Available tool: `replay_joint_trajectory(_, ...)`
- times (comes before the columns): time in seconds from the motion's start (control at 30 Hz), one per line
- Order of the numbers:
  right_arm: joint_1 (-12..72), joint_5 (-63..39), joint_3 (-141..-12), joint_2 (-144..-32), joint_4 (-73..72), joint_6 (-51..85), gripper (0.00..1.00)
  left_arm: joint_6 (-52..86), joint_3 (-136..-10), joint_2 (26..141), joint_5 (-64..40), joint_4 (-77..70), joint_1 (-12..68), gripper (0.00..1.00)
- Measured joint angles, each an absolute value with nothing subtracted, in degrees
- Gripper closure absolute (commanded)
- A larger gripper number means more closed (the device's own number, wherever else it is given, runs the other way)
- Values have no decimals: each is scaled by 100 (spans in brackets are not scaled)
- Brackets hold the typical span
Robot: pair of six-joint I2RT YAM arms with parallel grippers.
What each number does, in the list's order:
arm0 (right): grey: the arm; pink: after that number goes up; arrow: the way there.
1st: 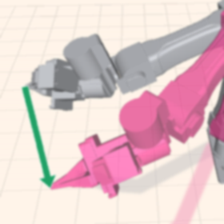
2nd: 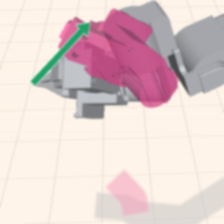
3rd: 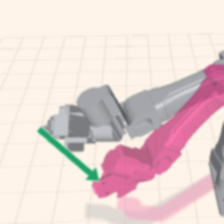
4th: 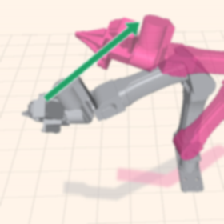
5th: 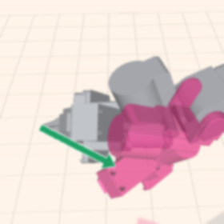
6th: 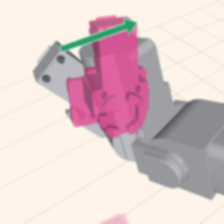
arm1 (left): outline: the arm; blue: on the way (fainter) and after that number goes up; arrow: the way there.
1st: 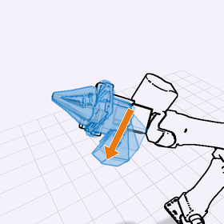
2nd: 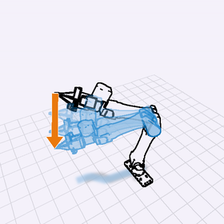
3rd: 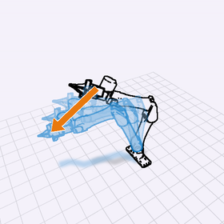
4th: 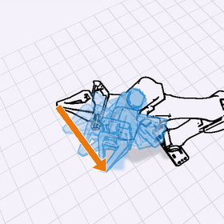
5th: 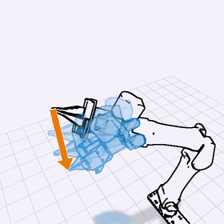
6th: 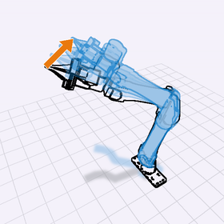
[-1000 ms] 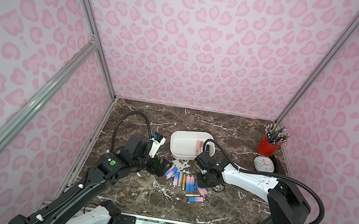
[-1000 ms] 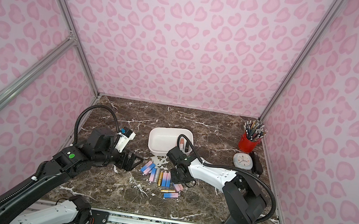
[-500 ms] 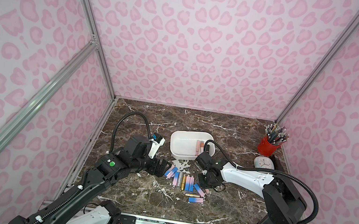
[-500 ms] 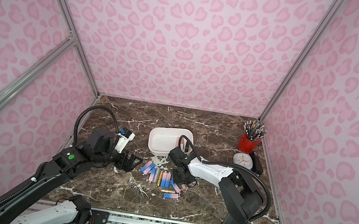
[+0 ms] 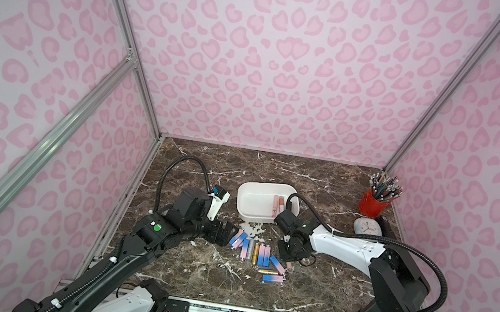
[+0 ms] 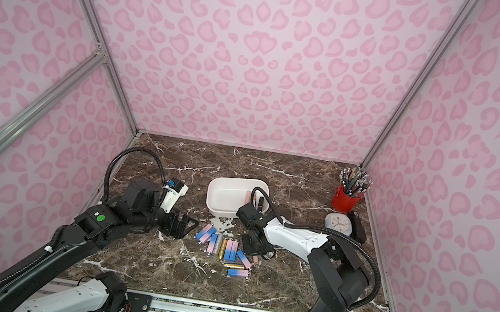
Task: Put the lipstick into the storage box
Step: Pick up the lipstick at the center of the board, then place the lipstick in the storage box.
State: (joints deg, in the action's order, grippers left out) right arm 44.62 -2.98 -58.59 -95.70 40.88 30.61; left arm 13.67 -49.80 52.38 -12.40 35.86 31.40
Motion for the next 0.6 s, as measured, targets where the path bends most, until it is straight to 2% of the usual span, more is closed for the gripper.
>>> replay_joint_trajectory(0.3, 4462, -279, -6322, -9083, 4648, 3111, 82, 1391, -4807, 5256, -1608, 3457, 3142, 4)
replay_joint_trajectory(0.6, 4165, -329, -7496, -9137, 5089, 3166, 82, 1498, -4582, 5096, -2204, 3400, 3199, 4)
